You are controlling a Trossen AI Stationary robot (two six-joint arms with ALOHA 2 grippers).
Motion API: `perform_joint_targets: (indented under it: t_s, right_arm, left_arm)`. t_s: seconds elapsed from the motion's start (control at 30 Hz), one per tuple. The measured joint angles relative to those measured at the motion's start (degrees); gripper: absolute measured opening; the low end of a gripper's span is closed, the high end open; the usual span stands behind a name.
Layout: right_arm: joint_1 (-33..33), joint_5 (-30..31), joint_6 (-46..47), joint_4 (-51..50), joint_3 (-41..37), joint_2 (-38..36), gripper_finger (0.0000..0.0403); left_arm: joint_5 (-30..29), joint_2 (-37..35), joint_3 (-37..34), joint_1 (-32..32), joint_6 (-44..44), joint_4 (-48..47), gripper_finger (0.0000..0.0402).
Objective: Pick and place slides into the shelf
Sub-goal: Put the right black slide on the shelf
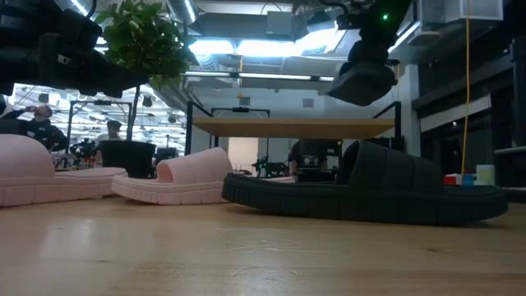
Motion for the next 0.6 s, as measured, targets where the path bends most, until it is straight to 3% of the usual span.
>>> perform_joint_targets:
  t_s: [0.6]
  right_arm:
    - [-4.7, -3.8, -2.2, 3.2, -1.6, 0.7, 0.0012]
  left_arm:
    - [0.0, 0.0, 0.0, 0.0, 0.0, 0.0, 0.0000]
